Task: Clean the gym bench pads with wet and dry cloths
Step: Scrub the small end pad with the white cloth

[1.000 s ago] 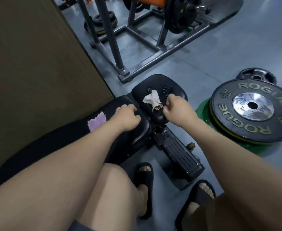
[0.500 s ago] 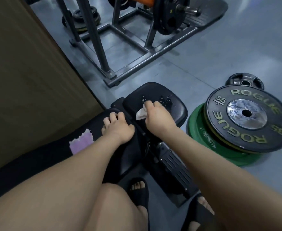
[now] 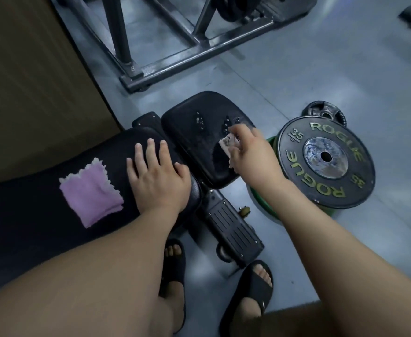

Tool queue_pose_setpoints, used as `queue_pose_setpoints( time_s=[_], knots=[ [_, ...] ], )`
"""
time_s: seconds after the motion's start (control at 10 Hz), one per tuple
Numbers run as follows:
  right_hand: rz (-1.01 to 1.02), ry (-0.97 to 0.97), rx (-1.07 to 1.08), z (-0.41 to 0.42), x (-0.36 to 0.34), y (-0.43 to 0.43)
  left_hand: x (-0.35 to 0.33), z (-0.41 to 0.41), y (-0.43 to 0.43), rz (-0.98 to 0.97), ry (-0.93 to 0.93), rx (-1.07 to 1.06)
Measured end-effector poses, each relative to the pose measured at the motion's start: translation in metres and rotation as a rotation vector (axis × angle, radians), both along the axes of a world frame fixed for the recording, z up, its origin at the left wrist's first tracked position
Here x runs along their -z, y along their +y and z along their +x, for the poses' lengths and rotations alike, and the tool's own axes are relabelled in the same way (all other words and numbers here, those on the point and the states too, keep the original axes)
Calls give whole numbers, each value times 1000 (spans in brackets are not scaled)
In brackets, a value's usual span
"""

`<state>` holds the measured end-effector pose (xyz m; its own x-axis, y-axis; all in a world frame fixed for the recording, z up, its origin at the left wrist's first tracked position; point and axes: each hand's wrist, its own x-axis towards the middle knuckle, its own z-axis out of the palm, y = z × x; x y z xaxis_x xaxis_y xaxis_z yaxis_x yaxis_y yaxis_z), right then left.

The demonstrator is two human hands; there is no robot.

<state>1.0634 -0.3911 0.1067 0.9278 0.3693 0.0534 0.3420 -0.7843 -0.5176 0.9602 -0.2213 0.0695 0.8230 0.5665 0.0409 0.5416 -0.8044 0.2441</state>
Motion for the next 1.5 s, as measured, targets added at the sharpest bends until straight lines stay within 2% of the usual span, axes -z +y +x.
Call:
queue_pose_setpoints(
  time_s=[0.1, 0.2, 0.3, 0.4, 0.5, 0.6, 0.7, 0.8, 0.9, 1.0, 1.1, 1.2, 1.3, 1.4, 1.5],
  knots=[
    [-82, -94, -124, -11, 3, -3, 2, 1, 1, 11, -19, -3],
    [-160, -107, -317, -17, 5, -9, 2, 1, 1, 17, -23, 1],
    [-136, -189, -266, 7, 5, -8, 2, 1, 3, 24, -28, 4],
    [-217, -265, -73, 46, 10, 7, 1, 1, 3, 28, -32, 11],
    [-209, -300, -103, 30, 12, 20, 1, 2, 3, 23, -35, 10],
    [-217, -237, -408, -12, 6, 8, 2, 2, 3, 26, -38, 6],
    [-323, -255, -328, 22, 3, -1, 2, 3, 4, 26, -45, 0],
    [-321, -269, -57, 67, 3, 13, 3, 3, 4, 20, -52, -2],
    [-261, -208, -157, 43, 11, 40, 3, 4, 4, 23, -59, 2],
    [-254, -169, -420, 14, 6, 36, 3, 3, 4, 24, -61, 3],
    [-321, -249, -260, 59, 3, 24, 2, 4, 4, 20, -58, 3],
    [-277, -234, -80, 76, 7, 36, 3, 4, 4, 25, -62, 4],
    [-195, -191, -307, 38, 10, 53, 3, 4, 5, 24, -58, 8],
    [-246, -192, -506, 41, 4, 44, 3, 3, 5, 32, -57, 6],
    [-304, -190, -217, 89, 4, 41, 3, 3, 4, 34, -58, 7]
  ],
)
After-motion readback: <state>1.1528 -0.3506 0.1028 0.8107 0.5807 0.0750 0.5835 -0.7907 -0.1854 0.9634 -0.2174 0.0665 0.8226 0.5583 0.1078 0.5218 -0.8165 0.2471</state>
